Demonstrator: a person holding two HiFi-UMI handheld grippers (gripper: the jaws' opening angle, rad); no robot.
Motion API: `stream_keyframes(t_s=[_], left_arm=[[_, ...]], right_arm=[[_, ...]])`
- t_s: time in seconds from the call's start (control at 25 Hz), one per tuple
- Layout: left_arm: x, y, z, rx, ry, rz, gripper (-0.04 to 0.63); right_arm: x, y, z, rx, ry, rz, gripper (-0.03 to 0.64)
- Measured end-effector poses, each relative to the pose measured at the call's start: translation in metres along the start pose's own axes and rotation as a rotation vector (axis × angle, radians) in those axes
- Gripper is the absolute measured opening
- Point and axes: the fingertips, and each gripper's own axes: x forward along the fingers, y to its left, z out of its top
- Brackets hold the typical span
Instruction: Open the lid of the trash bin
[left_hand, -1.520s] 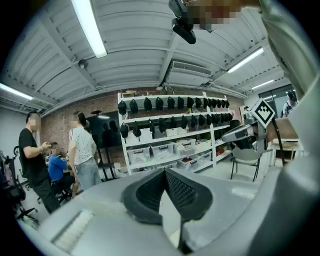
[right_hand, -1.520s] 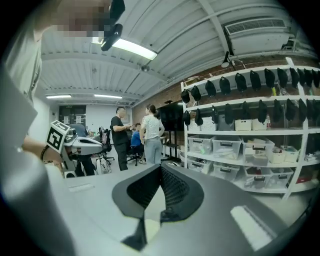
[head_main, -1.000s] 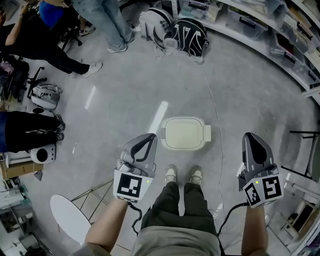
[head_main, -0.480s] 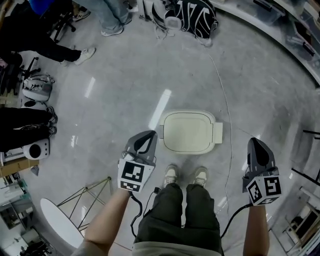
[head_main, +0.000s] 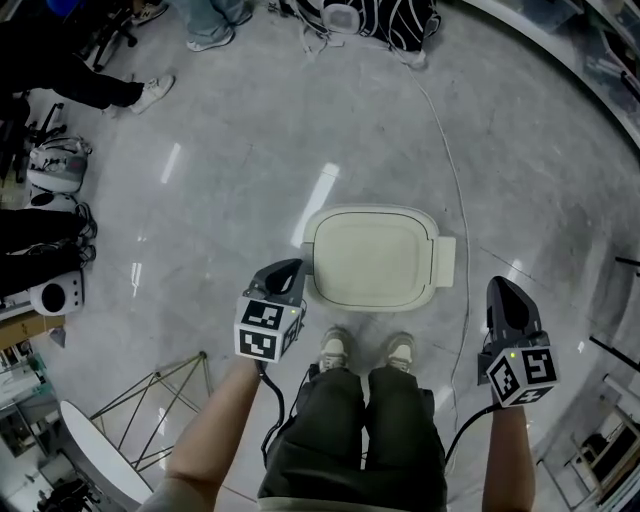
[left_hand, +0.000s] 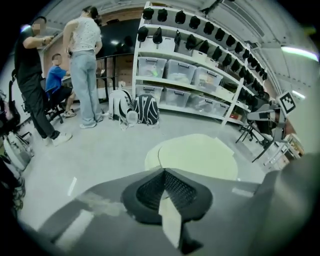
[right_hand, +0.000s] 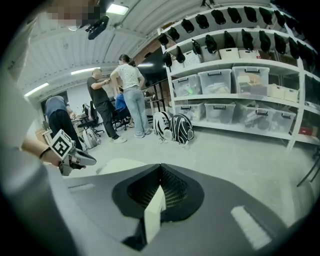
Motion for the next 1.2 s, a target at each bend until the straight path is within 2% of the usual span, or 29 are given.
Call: stream_keyframes(t_s=[0.2,0.44,0.6,0.72,0.88,1.2], left_arm=[[0.02,0.008,-0.036,-0.035,0.099,0.009,0.002],[0.024,0.011,-0.044,-0.043,0.083,-0.01,0.002],[0.028,0.014,-0.045,-0.089,0.117,-0.024,0.002],[0.026,0.01,-0.042,-0.054,0.158,-0.031,0.002],[0.006,-0.01,-0.018,0.035,0.128,-0.039,0.002],[-0.085,-0.039,0.065,0.067,0.028,-0.059,0.002]], right_arm=[[0.005,-0.003,-0.015,0.009,0.006,-0.015,0.003],[-0.006,-0.009,-0.024,0.015,0.0,-0.055,0.003],[-0.019,-0.018,-0.022,0.011,-0.014,-0.098,0.003],[-0.034,-0.023,-0.011,0.024,-0.025,-0.135,0.003],[-0.064,-0.03,0.014,0.023,-0.055,-0.191,0.003],[-0.126,-0.007,0.082,0.014,-0.086,-0.209,0.003]])
